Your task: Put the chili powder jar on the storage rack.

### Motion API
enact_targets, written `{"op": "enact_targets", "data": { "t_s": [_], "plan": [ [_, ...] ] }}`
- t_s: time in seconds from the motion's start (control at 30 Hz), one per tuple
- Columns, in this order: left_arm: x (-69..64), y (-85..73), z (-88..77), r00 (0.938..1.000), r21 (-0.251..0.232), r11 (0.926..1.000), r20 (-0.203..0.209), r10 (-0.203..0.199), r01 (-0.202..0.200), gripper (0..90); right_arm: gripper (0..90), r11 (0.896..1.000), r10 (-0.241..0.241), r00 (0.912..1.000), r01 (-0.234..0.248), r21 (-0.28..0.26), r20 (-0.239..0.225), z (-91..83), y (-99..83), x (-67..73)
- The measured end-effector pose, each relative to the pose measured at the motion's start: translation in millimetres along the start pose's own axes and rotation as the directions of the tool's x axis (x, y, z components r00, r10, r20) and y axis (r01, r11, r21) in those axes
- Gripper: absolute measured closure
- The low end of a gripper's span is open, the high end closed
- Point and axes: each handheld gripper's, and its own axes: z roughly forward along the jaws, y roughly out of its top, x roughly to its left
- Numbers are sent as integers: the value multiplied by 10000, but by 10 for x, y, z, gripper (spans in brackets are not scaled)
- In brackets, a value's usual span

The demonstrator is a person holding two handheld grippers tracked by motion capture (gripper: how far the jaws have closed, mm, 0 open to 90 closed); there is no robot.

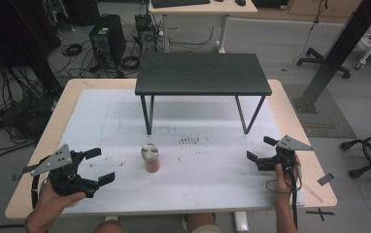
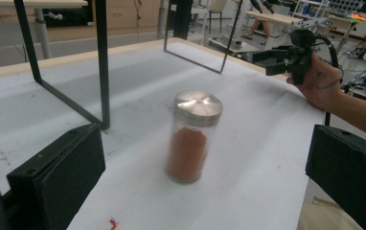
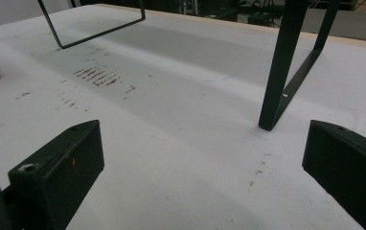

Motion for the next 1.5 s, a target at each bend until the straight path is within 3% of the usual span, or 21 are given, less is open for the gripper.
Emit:
{"op": "enact_targets", "data": {
  "t_s": [0.57,1.03,1.5],
  "plan": [
    [22,-2,133,9998,138,9999,201,-20,17,2,3,10000,-40,10000,40,-22,23,-3,1,1],
    [30,-112,476,9979,550,9983,616,-222,188,2,3,10000,-84,10000,84,-38,-15,-2,4,6],
    [92,-213,785,9972,1133,9933,687,-289,210,3,3,9999,-99,9999,98,-118,-72,-8,5,10]
  ]
}}
